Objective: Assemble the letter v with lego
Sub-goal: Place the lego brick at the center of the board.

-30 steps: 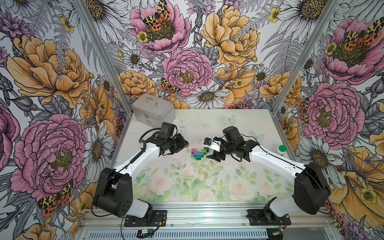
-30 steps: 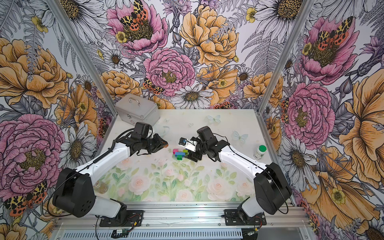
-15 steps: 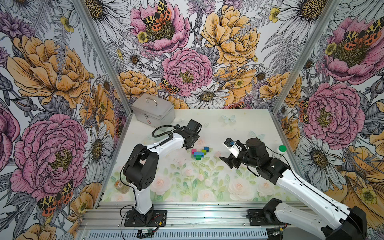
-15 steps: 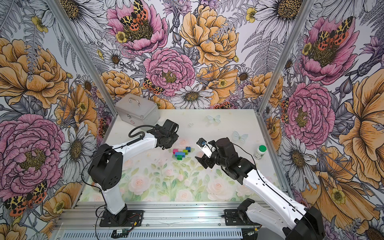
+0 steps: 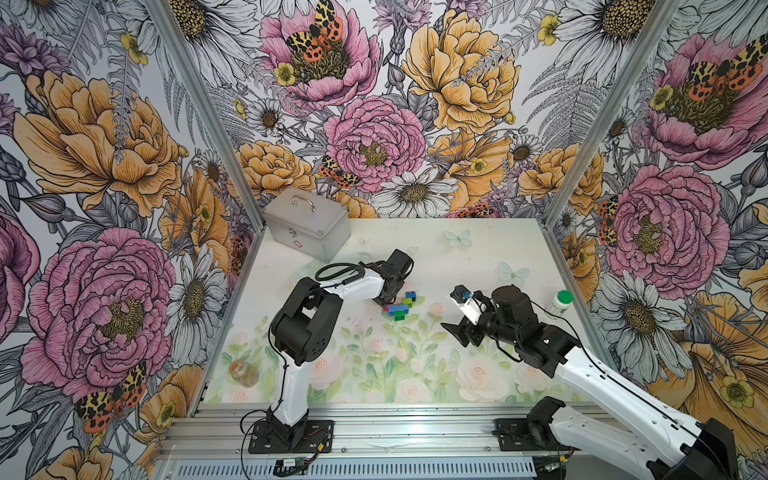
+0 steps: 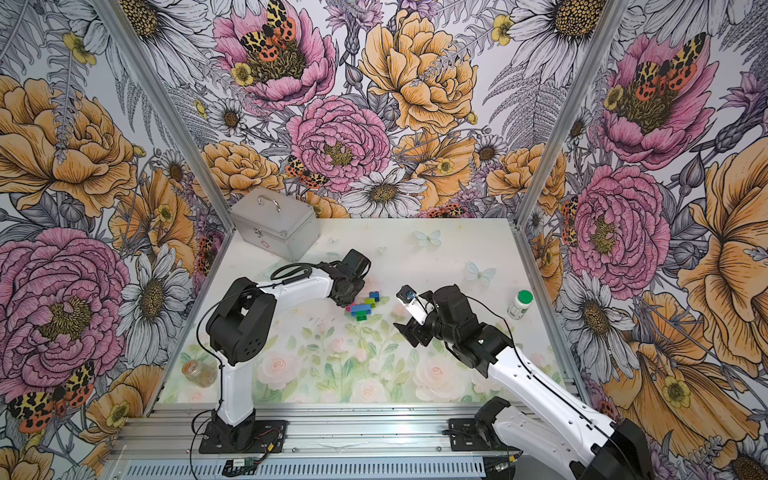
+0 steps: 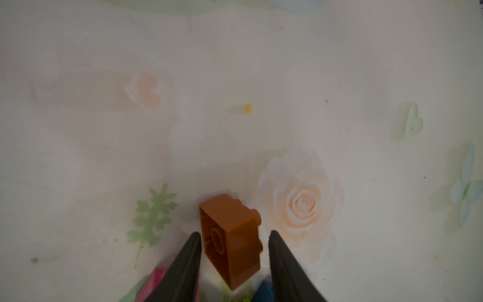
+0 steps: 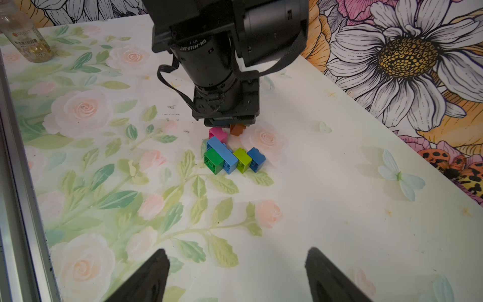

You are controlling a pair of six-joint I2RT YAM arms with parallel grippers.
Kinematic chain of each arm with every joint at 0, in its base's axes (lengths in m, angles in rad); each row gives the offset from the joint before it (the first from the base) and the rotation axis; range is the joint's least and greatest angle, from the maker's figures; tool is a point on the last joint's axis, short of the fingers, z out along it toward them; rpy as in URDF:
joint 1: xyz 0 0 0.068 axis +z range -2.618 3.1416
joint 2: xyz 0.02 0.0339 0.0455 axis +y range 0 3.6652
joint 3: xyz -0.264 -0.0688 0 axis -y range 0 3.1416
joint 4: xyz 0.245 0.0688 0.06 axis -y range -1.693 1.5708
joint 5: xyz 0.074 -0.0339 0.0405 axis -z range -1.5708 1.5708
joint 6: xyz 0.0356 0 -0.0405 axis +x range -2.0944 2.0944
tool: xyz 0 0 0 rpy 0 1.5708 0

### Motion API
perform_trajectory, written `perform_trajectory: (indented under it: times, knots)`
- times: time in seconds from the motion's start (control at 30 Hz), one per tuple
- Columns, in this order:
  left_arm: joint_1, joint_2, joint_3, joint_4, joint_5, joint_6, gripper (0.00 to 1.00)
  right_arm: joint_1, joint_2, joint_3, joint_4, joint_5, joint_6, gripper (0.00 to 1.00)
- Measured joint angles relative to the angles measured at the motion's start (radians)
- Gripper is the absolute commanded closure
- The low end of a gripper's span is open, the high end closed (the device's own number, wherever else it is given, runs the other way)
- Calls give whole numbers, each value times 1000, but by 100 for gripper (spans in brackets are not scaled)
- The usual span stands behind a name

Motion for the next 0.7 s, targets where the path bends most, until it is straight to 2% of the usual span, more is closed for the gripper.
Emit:
perform_trajectory:
  times: [0.23,0.43,0.57,0.7]
  knots:
    - [13,0,0,-1,23,14,36,16,5,0,0,1,16,15]
    - [51,-27,0,-3,53,104,35,61,96,24,-4,72,97,16]
    - [92,-79,10,-10,111,240,33,68,209,128,-21,158,207,16]
    - [113,-74,114,-47,238,472,27,39,246,199,-15,211,323,17]
